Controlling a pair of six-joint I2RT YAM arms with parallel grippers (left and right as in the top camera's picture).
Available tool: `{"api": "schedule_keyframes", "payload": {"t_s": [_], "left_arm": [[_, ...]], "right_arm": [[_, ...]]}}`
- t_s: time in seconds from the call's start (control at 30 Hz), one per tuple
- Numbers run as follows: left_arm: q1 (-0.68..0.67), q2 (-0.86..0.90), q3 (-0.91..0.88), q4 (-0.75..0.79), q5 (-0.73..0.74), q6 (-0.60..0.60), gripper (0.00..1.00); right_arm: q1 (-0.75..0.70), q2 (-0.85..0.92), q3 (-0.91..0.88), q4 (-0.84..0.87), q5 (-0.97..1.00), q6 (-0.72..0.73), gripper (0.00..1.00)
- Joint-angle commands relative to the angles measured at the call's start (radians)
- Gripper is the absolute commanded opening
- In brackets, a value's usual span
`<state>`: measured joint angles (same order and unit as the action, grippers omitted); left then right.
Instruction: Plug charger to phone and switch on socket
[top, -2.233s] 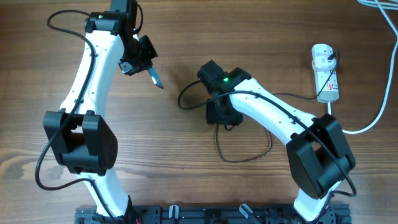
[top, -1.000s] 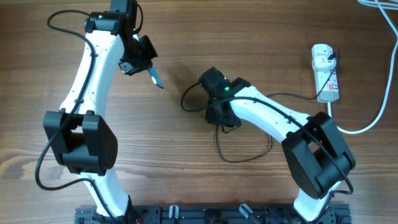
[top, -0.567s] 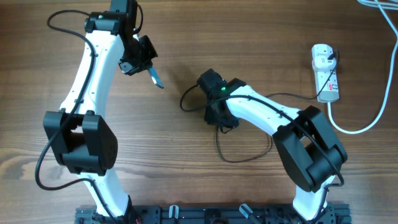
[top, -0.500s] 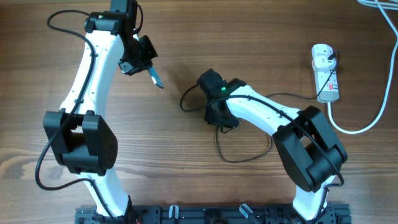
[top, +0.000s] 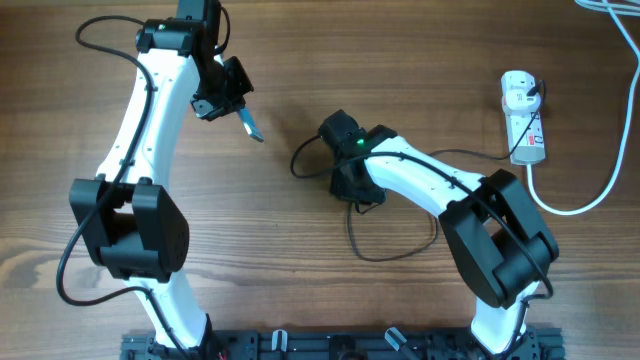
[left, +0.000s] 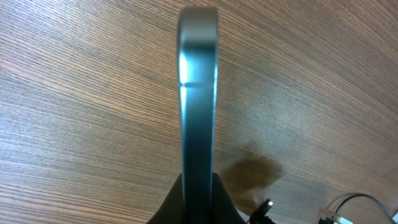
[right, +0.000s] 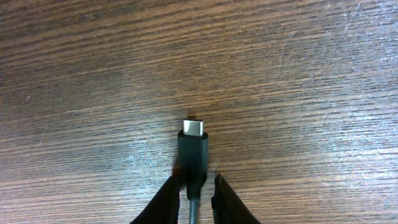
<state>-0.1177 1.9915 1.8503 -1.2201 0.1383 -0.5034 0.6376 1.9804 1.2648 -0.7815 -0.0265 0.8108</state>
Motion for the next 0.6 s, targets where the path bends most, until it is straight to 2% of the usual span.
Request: {"api": "schedule_keyframes", "payload": {"t_s": [0.0, 0.17, 0.57], "left_arm": [[-0.003, -0.022, -0.001, 0.004, -0.009, -0.01, 0.04], [-0.003, -0.022, -0.001, 0.004, -0.01, -0.01, 0.04], [-0.003, -0.022, -0.001, 0.003, -0.01, -0.01, 0.04]], "right_arm": [[0.001, 0.06, -0.016, -0.014, -0.035, 0.0, 0.23], [0.0, 0.06, -0.016, -0.019, -0.06, -0.026, 0.25], [0.0, 0.06, -0.016, -0.024, -0.022, 0.0, 0.18]]}}
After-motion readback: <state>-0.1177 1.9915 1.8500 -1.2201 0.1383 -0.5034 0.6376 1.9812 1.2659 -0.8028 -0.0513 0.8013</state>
